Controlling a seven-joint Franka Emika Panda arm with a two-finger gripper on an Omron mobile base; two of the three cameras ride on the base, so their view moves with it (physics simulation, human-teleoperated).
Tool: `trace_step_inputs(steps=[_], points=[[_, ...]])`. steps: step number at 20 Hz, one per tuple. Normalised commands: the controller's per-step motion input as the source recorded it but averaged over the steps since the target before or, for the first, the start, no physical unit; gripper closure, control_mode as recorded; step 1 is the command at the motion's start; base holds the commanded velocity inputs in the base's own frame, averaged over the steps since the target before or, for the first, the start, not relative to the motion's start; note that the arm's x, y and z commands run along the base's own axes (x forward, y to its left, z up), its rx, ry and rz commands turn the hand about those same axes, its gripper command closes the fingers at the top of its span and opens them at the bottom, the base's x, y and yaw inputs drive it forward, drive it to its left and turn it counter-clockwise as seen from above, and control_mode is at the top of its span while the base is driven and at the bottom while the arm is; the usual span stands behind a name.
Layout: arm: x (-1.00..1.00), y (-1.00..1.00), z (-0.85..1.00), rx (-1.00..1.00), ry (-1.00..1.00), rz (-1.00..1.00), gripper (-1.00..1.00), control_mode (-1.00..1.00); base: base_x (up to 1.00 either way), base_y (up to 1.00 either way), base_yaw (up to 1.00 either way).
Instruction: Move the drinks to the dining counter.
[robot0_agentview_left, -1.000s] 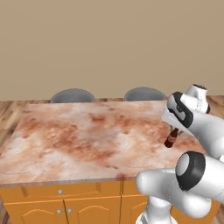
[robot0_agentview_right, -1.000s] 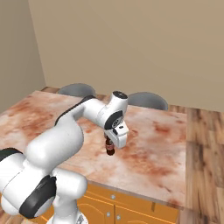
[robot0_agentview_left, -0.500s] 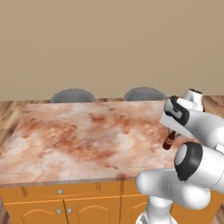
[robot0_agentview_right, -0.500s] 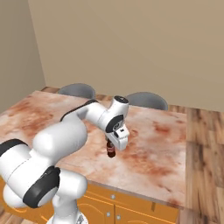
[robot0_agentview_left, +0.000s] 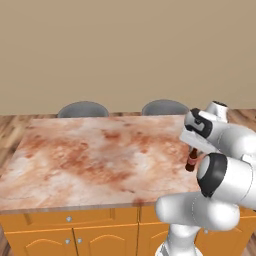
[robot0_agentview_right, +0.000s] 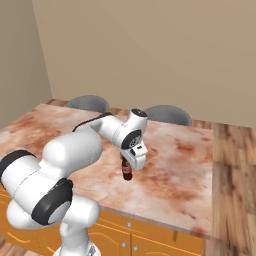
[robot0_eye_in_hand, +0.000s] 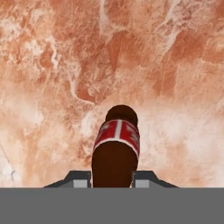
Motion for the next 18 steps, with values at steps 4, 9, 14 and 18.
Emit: trace_step_inputs(steps=[4,9,14,18], points=[[0.11,0.00,-0.21,0.00,0.00,0.00,1.00,-1.00,0.00,0.00,0.00],[0.00,0.00,-0.12,0.00,0.00,0.00,-1.00,-1.00,0.00,0.00,0.00],[-0.08,-0.04,0.00,0.00,0.00,0.00,-1.00,-1.00,0.00,0.00,0.00],[-0.16,-0.06,0.01,0.00,-0.01,0.00,-1.00,-1.00,0.00,0.00,0.00]])
